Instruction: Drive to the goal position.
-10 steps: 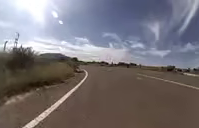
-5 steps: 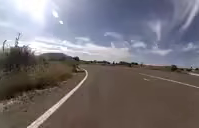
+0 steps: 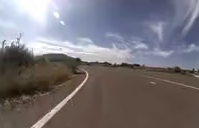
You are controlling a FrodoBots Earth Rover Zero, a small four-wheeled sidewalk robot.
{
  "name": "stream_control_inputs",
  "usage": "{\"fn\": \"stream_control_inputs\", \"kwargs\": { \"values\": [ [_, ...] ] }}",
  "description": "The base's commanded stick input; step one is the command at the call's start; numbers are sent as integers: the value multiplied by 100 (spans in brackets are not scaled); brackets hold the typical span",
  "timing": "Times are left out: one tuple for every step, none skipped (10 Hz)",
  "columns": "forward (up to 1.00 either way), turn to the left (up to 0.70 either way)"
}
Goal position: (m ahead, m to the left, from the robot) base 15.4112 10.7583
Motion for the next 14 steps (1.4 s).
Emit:
{"fn": "stream_control_inputs", "kwargs": {
  "values": [
    [100, 0],
    [100, 0],
    [100, 0],
    [100, 0],
    [100, 0],
    [100, 0],
    [100, 0],
    [100, 0],
    [100, 0],
    [100, 0],
    [100, 0],
    [100, 0],
    [100, 0],
    [100, 0]
  ]
}}
